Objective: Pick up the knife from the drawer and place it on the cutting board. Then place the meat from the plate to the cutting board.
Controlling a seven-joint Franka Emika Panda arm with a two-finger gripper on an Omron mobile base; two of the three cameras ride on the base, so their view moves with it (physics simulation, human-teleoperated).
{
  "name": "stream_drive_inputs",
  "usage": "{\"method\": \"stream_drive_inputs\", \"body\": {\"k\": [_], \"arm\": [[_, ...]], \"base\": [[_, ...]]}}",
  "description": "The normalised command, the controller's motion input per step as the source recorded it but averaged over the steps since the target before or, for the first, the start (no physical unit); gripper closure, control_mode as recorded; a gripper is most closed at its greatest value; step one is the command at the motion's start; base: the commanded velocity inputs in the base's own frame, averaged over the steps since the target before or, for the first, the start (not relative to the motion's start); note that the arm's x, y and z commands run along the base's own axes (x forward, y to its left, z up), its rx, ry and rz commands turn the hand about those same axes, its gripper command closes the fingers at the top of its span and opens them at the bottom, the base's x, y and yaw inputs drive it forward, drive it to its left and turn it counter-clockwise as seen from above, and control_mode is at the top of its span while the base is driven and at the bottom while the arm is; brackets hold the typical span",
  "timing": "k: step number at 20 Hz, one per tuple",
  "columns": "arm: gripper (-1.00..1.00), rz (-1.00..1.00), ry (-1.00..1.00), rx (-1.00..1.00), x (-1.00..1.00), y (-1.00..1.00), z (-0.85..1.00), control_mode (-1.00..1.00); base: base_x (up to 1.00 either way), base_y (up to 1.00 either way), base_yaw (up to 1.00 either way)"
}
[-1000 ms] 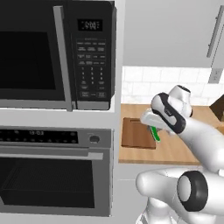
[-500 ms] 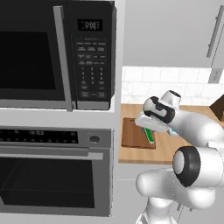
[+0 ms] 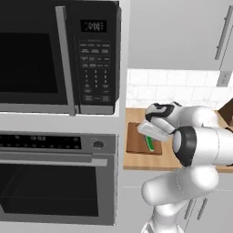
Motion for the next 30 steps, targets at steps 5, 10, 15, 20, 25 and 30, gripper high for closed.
{"method": "stream_drive_inputs", "body": {"k": [5, 10, 15, 20, 25, 30], "arm": [[1.0, 0.0, 0.07, 0.0, 0.43, 0.13, -0.02, -1.0], [1.0, 0.0, 0.04, 0.0, 0.14, 0.24, -0.14, -1.0], [1.0, 0.0, 0.01, 0.0, 0.04, 0.1, -0.33, -1.0], [-1.0, 0.0, 0.0, 0.0, 0.2, 0.1, -0.36, -1.0], [-1.0, 0.0, 0.0, 0.0, 0.21, 0.01, -0.06, -1.0], [-1.0, 0.0, 0.0, 0.0, 0.09, 0.0, 0.0, -1.0]], "base": [[0.0, 0.0, 0.0], [0.0, 0.0, 0.0], [0.0, 0.0, 0.0], [0.0, 0.0, 0.0], [0.0, 0.0, 0.0], [0.0, 0.0, 0.0]]}}
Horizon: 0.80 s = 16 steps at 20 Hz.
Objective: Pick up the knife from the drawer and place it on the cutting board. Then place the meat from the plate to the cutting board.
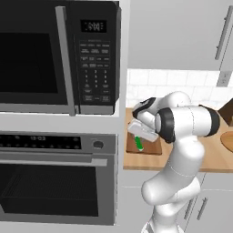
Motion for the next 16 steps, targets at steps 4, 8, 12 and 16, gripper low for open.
{"method": "stream_drive_inputs", "body": {"k": [4, 8, 12, 16], "arm": [[-1.0, -0.01, 0.0, 0.01, -0.25, -0.24, 0.26, -1.0], [-1.0, -0.02, 0.0, 0.0, -0.32, -0.48, 0.34, -1.0], [-1.0, -0.01, 0.0, 0.0, -0.31, -0.43, 0.38, -1.0], [-1.0, 0.0, 0.0, -0.05, -0.36, -0.32, 0.33, -1.0]], "base": [[0.0, 0.0, 0.0], [0.0, 0.0, 0.0], [0.0, 0.0, 0.0], [0.0, 0.0, 0.0]]}}
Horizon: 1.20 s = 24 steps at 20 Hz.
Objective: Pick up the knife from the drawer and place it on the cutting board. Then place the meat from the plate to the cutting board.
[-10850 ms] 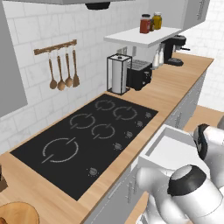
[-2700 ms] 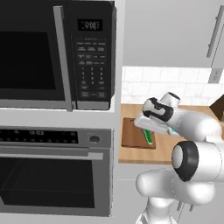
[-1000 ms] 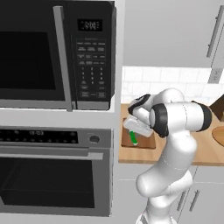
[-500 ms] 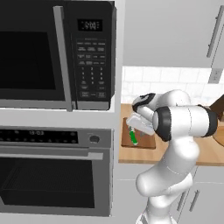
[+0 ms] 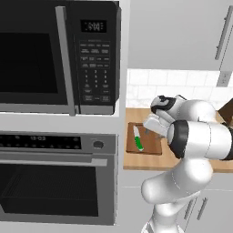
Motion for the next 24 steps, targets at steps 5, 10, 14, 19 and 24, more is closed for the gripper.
{"method": "stream_drive_inputs", "body": {"k": [5, 10, 14, 19, 24], "arm": [[-1.0, 0.0, 0.0, -0.14, -0.39, -0.36, 0.19, -1.0], [-1.0, 0.0, 0.0, -0.16, -0.31, -0.41, 0.18, -1.0], [-1.0, -0.02, -0.01, -0.18, -0.24, -0.4, 0.17, -1.0], [-1.0, -0.04, 0.0, -0.19, -0.09, -0.44, 0.13, -1.0], [-1.0, -0.02, 0.0, -0.16, -0.01, -0.54, 0.05, -1.0]], "base": [[0.0, 0.0, 0.0], [0.0, 0.0, 0.0], [0.0, 0.0, 0.0], [0.0, 0.0, 0.0], [0.0, 0.0, 0.0]]}}
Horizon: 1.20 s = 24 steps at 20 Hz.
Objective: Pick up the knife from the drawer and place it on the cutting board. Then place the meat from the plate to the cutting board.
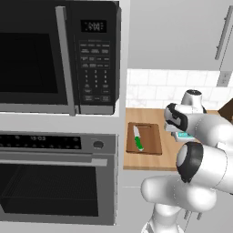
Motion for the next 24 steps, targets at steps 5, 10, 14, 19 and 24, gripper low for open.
{"method": "stream_drive_inputs", "body": {"k": [5, 10, 14, 19, 24], "arm": [[-1.0, 0.0, 0.0, -0.03, -0.01, -0.77, 0.0, -1.0], [-1.0, 0.0, 0.0, 0.02, 0.0, -0.84, 0.0, -1.0], [-1.0, 0.0, 0.0, 0.04, 0.0, -0.82, 0.0, -1.0], [-1.0, 0.0, 0.0, 0.01, 0.0, -0.74, 0.0, -1.0], [-1.0, 0.0, -0.02, 0.02, 0.0, -0.63, 0.0, -1.0]], "base": [[0.0, 0.0, 0.0], [0.0, 0.0, 0.0], [0.0, 0.0, 0.0], [0.0, 0.0, 0.0], [0.0, 0.0, 0.0]]}}
